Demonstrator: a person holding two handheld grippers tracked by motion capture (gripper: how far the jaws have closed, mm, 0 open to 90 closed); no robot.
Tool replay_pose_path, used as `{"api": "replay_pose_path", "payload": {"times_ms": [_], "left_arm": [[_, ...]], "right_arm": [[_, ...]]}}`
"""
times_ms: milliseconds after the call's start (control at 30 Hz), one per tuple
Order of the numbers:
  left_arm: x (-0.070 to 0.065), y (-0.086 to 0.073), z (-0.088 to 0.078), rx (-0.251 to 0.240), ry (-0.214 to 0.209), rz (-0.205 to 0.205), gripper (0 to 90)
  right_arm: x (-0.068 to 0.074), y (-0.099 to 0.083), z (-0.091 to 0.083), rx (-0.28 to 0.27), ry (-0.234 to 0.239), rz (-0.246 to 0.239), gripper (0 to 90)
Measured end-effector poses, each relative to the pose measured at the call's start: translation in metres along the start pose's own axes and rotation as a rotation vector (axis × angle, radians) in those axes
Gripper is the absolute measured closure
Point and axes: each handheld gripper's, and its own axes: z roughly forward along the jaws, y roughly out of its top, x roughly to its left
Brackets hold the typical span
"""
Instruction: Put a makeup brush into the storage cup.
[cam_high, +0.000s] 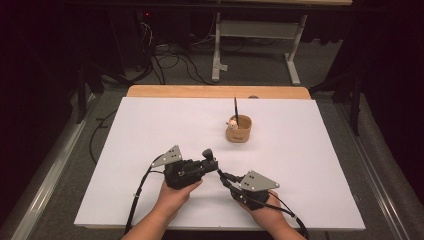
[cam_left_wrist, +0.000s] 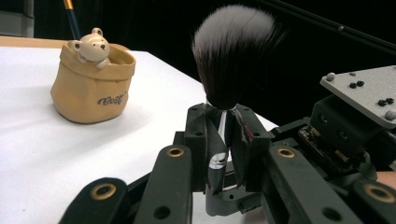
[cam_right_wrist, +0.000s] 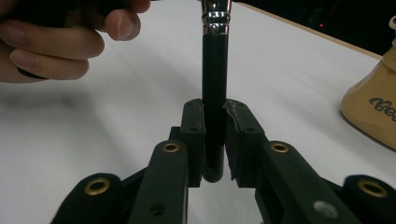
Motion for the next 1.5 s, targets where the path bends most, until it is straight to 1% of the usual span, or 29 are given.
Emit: {"api": "replay_pose_path", "payload": {"times_ms": [167,267,300,367,400,433,467,567,700,733,833,900,933,1067,1133,1200,1333,1433,1500], "left_arm": [[-0.001,0.000,0.001,0.008,0.007,0.010,77.5],[-0.003,-0.001,0.001,0.018,0.018,0.021,77.5],[-0.003,-0.001,0.002,0.019,0.019,0.023,77.5],[-0.003,-0.001,0.002,0.035,0.025,0.032,77.5],[-0.004,-0.002,0.003,0.038,0.027,0.034,77.5],[-0.004,-0.002,0.004,0.043,0.029,0.036,77.5],[-0.005,-0.003,0.005,0.049,0.033,0.039,77.5],[-0.007,-0.004,0.007,0.067,0.046,0.056,77.5],[-0.013,-0.006,0.012,0.091,0.057,0.086,77.5],[-0.014,-0.006,0.013,0.096,0.060,0.093,77.5],[-0.018,-0.007,0.015,0.107,0.066,0.111,77.4],[-0.020,-0.007,0.016,0.114,0.070,0.120,77.5],[-0.020,-0.008,0.017,0.116,0.071,0.123,77.5],[-0.021,-0.008,0.017,0.119,0.078,0.123,77.4],[-0.021,-0.008,0.017,0.117,0.080,0.125,77.4],[-0.021,-0.008,0.017,0.116,0.079,0.124,77.4],[-0.022,-0.008,0.018,0.114,0.077,0.118,77.4],[-0.023,-0.008,0.018,0.112,0.075,0.123,77.4],[-0.024,-0.008,0.018,0.110,0.074,0.122,77.4]], "right_arm": [[0.000,0.001,0.001,0.005,0.010,0.022,71.4],[-0.001,0.001,0.001,0.010,0.008,0.017,65.5],[-0.001,0.002,0.001,0.010,0.004,0.016,62.1],[-0.001,0.002,0.001,0.014,0.003,0.023,56.5],[-0.001,0.002,0.002,0.009,0.005,0.036,54.1],[-0.001,0.003,0.002,0.011,0.005,0.031,52.2],[-0.001,0.003,0.002,0.007,0.005,0.037,50.3],[-0.001,0.003,0.001,0.010,0.000,0.036,47.4],[-0.001,0.004,0.001,0.007,-0.011,0.044,48.3],[-0.001,0.004,0.001,-0.003,-0.010,0.043,49.0],[0.000,0.004,-0.001,-0.007,-0.012,0.045,52.2],[-0.001,0.005,-0.001,-0.019,-0.009,0.034,54.3],[0.000,0.005,-0.001,-0.021,-0.013,0.036,55.1],[0.000,0.005,-0.002,-0.035,-0.017,0.029,59.4],[0.000,0.005,-0.003,-0.039,-0.020,0.039,61.6],[0.000,0.006,-0.004,-0.051,-0.019,0.025,63.9],[0.001,0.006,-0.004,-0.051,-0.016,0.025,67.7],[0.002,0.006,-0.005,-0.057,-0.019,0.014,70.8],[0.002,0.006,-0.004,-0.064,-0.019,0.016,72.7]]}}
